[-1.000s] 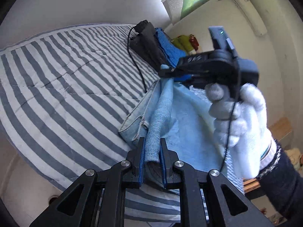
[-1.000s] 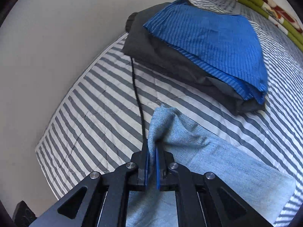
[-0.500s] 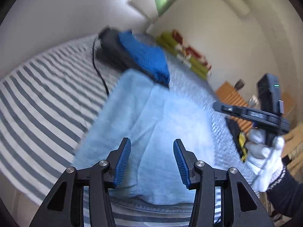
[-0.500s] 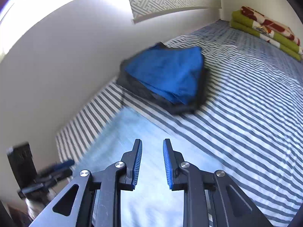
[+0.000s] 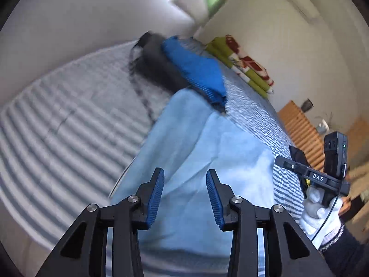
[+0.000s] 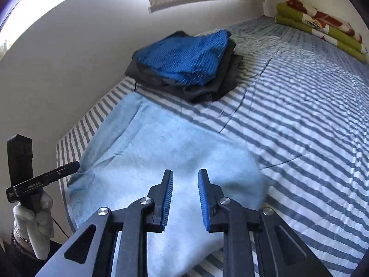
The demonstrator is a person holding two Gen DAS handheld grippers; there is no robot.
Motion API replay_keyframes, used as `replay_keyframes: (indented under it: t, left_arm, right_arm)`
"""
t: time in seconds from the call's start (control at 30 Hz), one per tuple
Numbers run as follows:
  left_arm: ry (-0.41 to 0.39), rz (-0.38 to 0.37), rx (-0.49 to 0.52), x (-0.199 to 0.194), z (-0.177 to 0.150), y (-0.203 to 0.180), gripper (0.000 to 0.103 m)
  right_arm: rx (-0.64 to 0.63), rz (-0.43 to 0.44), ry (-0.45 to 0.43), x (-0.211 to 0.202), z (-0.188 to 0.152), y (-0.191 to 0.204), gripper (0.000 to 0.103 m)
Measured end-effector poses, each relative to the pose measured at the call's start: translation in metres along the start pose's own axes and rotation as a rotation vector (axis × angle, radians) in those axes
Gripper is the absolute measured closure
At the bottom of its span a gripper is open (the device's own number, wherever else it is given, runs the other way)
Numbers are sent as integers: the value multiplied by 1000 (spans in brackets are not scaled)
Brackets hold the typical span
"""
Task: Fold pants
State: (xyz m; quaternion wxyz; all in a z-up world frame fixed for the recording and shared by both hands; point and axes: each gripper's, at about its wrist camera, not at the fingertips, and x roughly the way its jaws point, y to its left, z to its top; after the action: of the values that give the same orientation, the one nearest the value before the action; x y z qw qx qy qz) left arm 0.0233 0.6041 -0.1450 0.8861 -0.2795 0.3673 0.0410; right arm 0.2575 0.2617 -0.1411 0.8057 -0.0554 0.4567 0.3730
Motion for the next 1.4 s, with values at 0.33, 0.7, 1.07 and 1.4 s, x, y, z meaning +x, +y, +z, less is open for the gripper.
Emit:
replay_keyframes:
  t: [0.33, 0.7, 1.07, 1.4]
  left_arm:
    - [172, 240, 11, 129, 87, -1, 46]
    - [191, 11, 203, 7, -22, -94, 50]
    - [365, 52, 396, 27, -30, -190, 48]
    - [603, 192, 709, 155, -20, -278, 48]
  right_arm:
    - [66, -116, 167, 71, 4, -39, 80]
    - [222, 46, 89, -41, -58, -78, 77]
    - [-49, 66, 6, -59, -178, 49, 77]
    - [-192, -126, -67, -31, -197, 91, 83]
